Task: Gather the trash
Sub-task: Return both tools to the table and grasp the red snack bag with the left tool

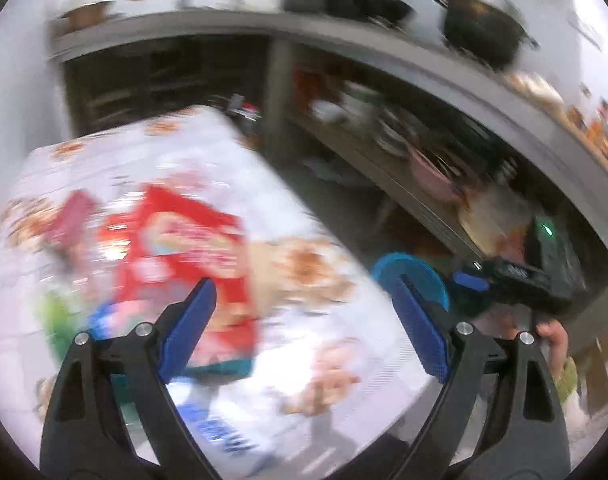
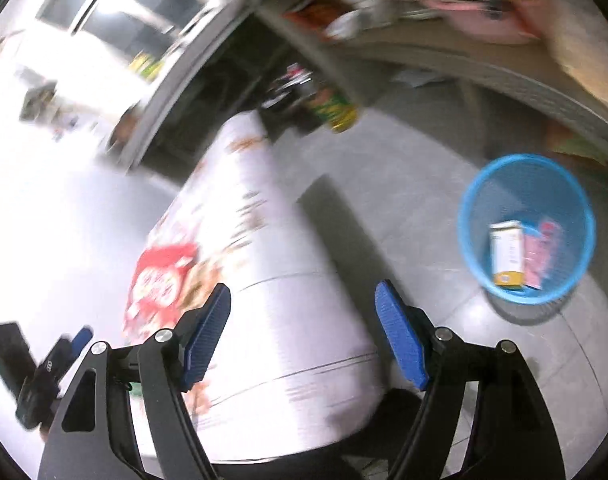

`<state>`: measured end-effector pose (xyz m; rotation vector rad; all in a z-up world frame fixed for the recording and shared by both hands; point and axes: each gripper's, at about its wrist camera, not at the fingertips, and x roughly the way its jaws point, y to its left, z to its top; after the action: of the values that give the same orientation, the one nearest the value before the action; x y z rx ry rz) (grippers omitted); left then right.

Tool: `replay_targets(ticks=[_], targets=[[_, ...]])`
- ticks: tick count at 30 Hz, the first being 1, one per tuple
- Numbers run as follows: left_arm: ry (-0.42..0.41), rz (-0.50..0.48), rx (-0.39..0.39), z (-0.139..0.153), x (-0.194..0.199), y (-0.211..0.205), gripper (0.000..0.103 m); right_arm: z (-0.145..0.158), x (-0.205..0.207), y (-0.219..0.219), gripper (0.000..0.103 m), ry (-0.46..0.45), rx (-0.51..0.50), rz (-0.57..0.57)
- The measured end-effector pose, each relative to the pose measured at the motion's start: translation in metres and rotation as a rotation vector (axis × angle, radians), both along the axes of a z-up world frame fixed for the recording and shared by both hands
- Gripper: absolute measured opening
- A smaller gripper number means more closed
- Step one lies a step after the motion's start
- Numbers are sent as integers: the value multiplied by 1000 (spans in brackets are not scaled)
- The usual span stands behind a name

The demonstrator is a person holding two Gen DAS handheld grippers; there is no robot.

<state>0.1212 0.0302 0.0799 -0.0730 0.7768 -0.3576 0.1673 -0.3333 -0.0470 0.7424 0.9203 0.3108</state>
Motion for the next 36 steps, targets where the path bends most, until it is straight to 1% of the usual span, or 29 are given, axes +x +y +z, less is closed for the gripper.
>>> replay_targets(ticks=[2, 4, 6, 7, 9, 11, 13, 14, 16, 17, 19, 20, 22, 24, 25, 28, 30, 32, 34, 36], targets=[[6, 70, -20, 0, 0, 34, 85, 9, 8, 26, 73, -13, 1, 78], [30, 110, -40, -5, 2, 59, 83, 21, 18, 59, 73, -31, 17, 163], [64, 135, -77, -12, 8, 79, 75, 30, 27, 92, 73, -50, 42, 248], [80, 143, -90, -17, 10, 84, 73, 34, 31, 106, 73, -54, 56, 284], [112, 156, -112, -25, 16, 93, 63, 37, 42, 138, 73, -49, 83, 354], [142, 159, -127, -32, 26, 101, 59, 34, 51, 160, 70, -25, 92, 387], [168, 163, -138, -37, 36, 104, 54, 28, 64, 177, 62, 11, 100, 404], [176, 161, -141, -38, 41, 106, 52, 25, 68, 180, 60, 25, 106, 402], [192, 159, -137, -41, 51, 108, 47, 15, 77, 189, 50, 55, 120, 403], [206, 155, -131, -43, 57, 108, 46, 11, 81, 192, 49, 71, 118, 397], [228, 151, -124, -47, 66, 110, 45, 5, 86, 198, 41, 88, 117, 398], [237, 150, -119, -49, 69, 111, 44, 1, 88, 200, 40, 99, 117, 397], [255, 147, -102, -53, 76, 111, 43, -5, 92, 205, 33, 112, 110, 407], [269, 137, -123, -56, 77, 113, 39, -11, 94, 210, 28, 130, 103, 416], [282, 125, -155, -58, 78, 115, 39, -13, 95, 211, 24, 136, 104, 423], [298, 101, -226, -61, 79, 117, 36, -21, 96, 214, 19, 155, 102, 434], [314, 83, -280, -63, 80, 118, 36, -24, 96, 215, 18, 163, 107, 438], [330, 70, -311, -66, 82, 116, 36, -26, 97, 214, 17, 165, 111, 441], [339, 66, -305, -68, 84, 113, 36, -27, 97, 212, 16, 167, 115, 444], [340, 61, -281, -68, 86, 107, 30, -28, 98, 212, 16, 168, 115, 444]])
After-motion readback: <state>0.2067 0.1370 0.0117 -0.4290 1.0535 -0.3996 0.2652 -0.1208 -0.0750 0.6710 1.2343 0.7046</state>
